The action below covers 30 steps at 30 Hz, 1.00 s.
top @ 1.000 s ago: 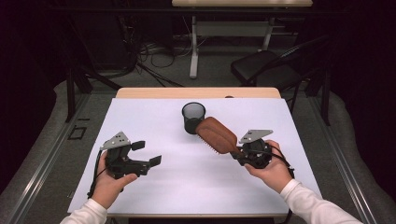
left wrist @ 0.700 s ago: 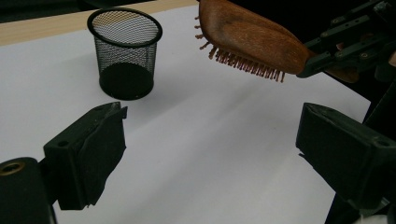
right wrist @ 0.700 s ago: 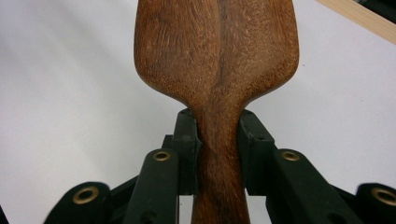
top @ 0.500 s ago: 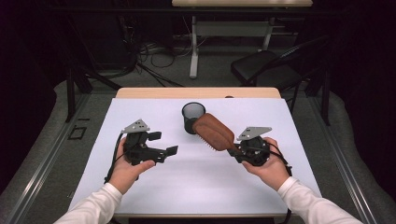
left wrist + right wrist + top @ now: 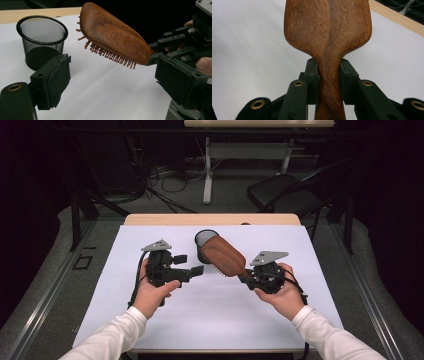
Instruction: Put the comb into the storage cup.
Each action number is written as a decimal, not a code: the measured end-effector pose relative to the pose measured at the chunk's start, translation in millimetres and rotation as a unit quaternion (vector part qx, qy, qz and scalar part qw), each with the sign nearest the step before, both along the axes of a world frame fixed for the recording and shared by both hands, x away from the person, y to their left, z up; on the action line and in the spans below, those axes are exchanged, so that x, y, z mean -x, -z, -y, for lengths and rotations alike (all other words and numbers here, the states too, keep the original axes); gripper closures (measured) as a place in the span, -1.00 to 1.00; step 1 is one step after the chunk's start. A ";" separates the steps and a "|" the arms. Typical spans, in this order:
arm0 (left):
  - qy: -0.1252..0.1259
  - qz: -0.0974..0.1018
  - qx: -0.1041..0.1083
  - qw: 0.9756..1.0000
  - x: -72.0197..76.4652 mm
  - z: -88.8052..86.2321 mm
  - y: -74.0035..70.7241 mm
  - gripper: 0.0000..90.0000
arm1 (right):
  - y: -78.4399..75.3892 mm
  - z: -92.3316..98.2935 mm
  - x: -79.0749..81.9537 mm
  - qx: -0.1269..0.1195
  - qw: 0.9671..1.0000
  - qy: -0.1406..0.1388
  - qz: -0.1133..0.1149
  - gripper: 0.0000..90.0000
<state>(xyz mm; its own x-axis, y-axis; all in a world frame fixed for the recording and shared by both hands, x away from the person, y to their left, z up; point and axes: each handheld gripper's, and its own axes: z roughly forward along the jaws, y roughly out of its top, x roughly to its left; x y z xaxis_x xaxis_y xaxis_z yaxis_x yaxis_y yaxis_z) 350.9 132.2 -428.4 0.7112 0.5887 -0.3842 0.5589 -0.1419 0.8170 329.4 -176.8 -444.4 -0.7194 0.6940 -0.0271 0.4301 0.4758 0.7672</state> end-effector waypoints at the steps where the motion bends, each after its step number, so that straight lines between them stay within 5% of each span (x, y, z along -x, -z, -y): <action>1: -0.001 0.000 -0.001 1.000 -1.2 0.5 -0.6 -0.72 | -0.7 -0.9 -0.1 -0.001 1.000 0.000 0.000 0.59; 11: -0.015 -0.030 0.023 0.999 -13.5 4.6 -1.8 -0.72 | -6.2 -7.4 -1.3 -0.015 1.000 -0.003 0.007 0.58; 24: -0.014 -0.041 0.028 0.999 -21.5 18.9 -2.9 -0.72 | -12.9 -9.3 -1.5 -0.029 0.999 -0.004 0.015 0.59; 30: -0.010 -0.053 0.046 0.998 -24.7 25.7 -1.2 -0.72 | -14.1 -10.5 -1.4 -0.036 0.999 -0.005 0.019 0.58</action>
